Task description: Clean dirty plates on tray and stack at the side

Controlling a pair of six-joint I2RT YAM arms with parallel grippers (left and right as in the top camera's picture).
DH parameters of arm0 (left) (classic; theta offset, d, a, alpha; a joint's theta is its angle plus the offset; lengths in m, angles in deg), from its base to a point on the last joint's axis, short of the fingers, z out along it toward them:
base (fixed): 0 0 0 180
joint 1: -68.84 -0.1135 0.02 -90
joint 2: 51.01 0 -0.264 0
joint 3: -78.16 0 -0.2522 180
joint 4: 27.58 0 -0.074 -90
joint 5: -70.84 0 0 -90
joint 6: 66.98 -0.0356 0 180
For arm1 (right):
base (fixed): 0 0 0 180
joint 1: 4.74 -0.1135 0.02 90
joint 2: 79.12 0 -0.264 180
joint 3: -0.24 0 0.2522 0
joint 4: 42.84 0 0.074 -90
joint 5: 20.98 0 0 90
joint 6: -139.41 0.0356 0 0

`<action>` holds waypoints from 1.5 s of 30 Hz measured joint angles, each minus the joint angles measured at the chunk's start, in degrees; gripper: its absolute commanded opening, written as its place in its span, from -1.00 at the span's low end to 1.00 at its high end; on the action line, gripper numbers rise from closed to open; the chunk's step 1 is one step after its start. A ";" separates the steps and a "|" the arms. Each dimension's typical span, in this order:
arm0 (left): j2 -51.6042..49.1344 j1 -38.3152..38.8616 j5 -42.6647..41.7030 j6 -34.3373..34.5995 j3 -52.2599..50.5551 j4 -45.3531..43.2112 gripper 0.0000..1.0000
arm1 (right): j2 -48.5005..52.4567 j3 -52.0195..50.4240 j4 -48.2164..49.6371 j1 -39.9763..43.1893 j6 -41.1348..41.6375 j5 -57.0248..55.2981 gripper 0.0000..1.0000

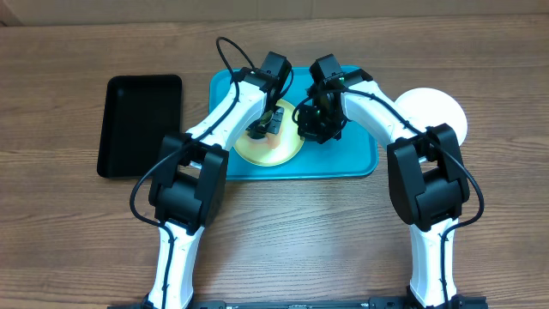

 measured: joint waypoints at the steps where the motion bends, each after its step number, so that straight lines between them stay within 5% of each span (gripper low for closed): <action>1: 0.00 -0.02 1.42 0.76 0.00 0.28 -0.92 | 0.00 0.00 0.02 0.00 -0.02 0.04 -0.93; 7: -0.02 -0.55 0.59 -0.39 0.00 0.81 -0.92 | 0.00 0.00 -0.24 0.00 -0.02 0.13 -0.93; 17: -0.55 0.15 -28.87 -19.87 0.96 1.07 -0.92 | 0.00 0.00 -0.94 0.48 -0.04 -0.13 -0.93; 22: -1.27 0.26 -32.41 -22.12 1.14 0.57 -0.92 | 0.00 0.00 -1.46 1.05 -0.24 -0.17 -0.93; 29: -1.29 0.24 -25.73 -17.55 1.68 -1.11 -0.92 | 0.00 0.00 -0.79 1.01 -0.22 -0.24 -0.93; 38: -1.29 -1.99 -2.84 -0.31 2.80 -1.68 -0.92 | 0.00 0.00 -0.44 0.57 -0.11 -0.07 -0.93; 45: -1.29 -2.71 -1.51 1.97 2.93 2.56 -0.92 | 0.00 0.00 -0.66 0.15 -0.11 0.15 -0.93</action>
